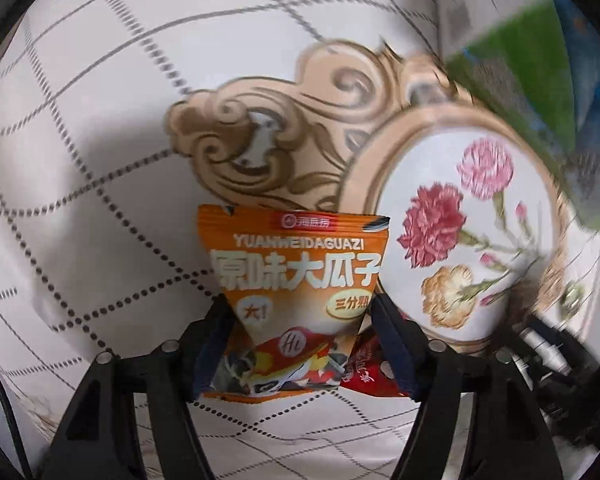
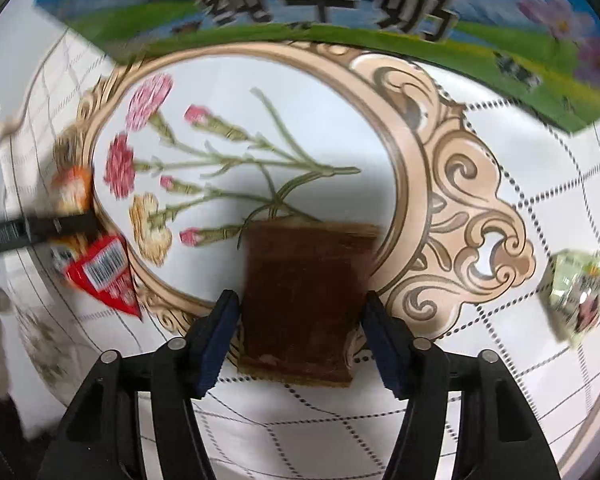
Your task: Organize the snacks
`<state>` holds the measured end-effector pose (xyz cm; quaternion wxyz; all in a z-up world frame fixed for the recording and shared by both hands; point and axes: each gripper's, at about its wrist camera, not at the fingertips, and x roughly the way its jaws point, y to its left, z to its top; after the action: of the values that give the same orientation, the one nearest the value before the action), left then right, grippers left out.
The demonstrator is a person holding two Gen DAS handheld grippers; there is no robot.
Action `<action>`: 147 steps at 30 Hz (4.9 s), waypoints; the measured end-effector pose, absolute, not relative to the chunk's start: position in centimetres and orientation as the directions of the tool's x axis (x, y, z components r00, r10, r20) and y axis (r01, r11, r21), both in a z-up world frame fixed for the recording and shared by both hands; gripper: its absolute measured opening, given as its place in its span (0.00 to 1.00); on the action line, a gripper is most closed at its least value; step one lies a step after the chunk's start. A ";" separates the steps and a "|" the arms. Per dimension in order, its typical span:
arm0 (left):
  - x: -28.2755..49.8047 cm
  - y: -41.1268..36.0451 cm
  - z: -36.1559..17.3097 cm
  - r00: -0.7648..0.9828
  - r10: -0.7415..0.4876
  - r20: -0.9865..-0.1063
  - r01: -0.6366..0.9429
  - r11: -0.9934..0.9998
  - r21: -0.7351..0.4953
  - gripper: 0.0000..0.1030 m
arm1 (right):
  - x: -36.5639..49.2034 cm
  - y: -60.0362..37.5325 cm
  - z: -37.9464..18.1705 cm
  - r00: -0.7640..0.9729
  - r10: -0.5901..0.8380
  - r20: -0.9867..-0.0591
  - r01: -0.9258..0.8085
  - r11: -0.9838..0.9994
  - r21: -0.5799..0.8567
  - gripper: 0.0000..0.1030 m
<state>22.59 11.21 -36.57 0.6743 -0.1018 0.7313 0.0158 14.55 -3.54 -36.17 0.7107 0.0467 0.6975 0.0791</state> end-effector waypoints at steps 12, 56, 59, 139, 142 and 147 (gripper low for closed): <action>17.8 3.3 -34.7 0.029 0.041 -0.999 -0.081 0.996 0.039 0.51 | 16.6 -4.5 -36.9 0.106 0.059 -0.993 0.000 0.998 0.060 0.55; 52.6 -3.7 -24.8 0.001 -0.081 -0.997 0.087 0.993 -0.080 0.83 | 51.2 -15.0 -23.3 0.162 0.110 -0.981 0.060 0.991 0.121 0.93; 52.7 -3.5 -25.3 0.016 -0.084 -0.996 0.091 0.992 -0.082 0.83 | 51.2 -15.5 -24.2 0.145 0.108 -0.983 0.069 0.991 0.119 0.93; 17.7 8.6 -28.8 0.092 0.042 -0.995 -0.191 0.981 0.024 0.83 | 20.6 -22.7 -32.2 0.122 0.069 -0.990 0.303 0.947 0.103 0.66; 17.5 8.4 -30.2 0.052 0.039 -0.998 -0.170 0.985 0.029 0.83 | 20.6 -21.1 -32.4 0.127 0.063 -0.990 0.247 0.965 0.093 0.64; 17.7 8.4 -33.0 -0.010 0.001 -1.000 -0.172 0.985 0.002 0.83 | 18.9 -16.6 -32.8 0.096 0.116 -0.989 0.125 0.984 0.127 0.64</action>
<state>17.66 8.38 -32.99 0.7009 -0.0607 0.7080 0.0617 18.89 -16.60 -32.76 0.7349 0.0896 0.6722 -0.0033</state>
